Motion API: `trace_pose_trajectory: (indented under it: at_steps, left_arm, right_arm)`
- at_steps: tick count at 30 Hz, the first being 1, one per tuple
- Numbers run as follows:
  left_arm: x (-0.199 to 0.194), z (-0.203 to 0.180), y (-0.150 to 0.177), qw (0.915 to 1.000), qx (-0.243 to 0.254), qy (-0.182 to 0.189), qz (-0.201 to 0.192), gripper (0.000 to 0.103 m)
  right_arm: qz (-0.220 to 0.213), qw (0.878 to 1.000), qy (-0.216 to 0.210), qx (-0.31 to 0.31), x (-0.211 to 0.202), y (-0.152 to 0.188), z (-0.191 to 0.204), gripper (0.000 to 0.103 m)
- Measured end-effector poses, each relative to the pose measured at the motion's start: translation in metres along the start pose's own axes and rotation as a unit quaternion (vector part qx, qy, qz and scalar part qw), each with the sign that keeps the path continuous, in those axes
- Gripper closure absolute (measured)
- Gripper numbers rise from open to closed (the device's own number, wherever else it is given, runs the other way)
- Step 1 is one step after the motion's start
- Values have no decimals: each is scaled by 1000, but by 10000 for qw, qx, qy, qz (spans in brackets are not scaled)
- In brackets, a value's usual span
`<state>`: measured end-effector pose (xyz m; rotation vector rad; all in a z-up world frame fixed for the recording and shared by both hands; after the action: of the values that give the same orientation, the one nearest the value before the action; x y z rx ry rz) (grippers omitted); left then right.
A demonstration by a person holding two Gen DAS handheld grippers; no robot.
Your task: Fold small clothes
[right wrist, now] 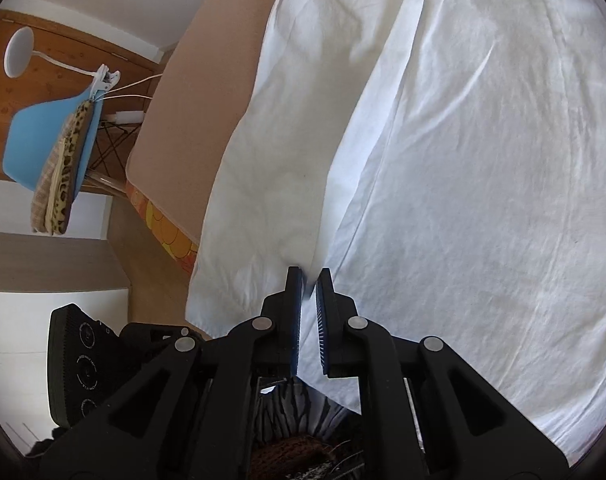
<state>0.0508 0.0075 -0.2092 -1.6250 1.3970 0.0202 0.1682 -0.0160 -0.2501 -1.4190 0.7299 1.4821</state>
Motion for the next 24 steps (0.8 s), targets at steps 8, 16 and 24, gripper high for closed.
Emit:
trace_pose_trajectory:
  at_steps: [8,16,24]
  left_arm:
    - [2,0,3,10000,-29,-74,27,94]
    - [1,1,3,9999,-79,-85,47,94]
    - [-61,19,14,9943,-836,-258,-611,78]
  right_arm:
    - [-1308,9901,382,-331,-36,-78,3,94]
    - [-778,9910,1072,-207,6,-105,-20,94]
    - [-776,9865,1426,205,0,-95,-69,94]
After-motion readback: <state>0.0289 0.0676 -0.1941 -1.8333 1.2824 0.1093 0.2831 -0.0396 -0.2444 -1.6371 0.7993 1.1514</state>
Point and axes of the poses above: each gripper's, at about its wrist camera, not at the fingertips, and x roughly the way its jaws point, z to its left, y to its underside, the point moved 5 cm from there along x, roughly the way its jaws point, and after that the axes turned 15 degrees about y, right-handed, at the moved point
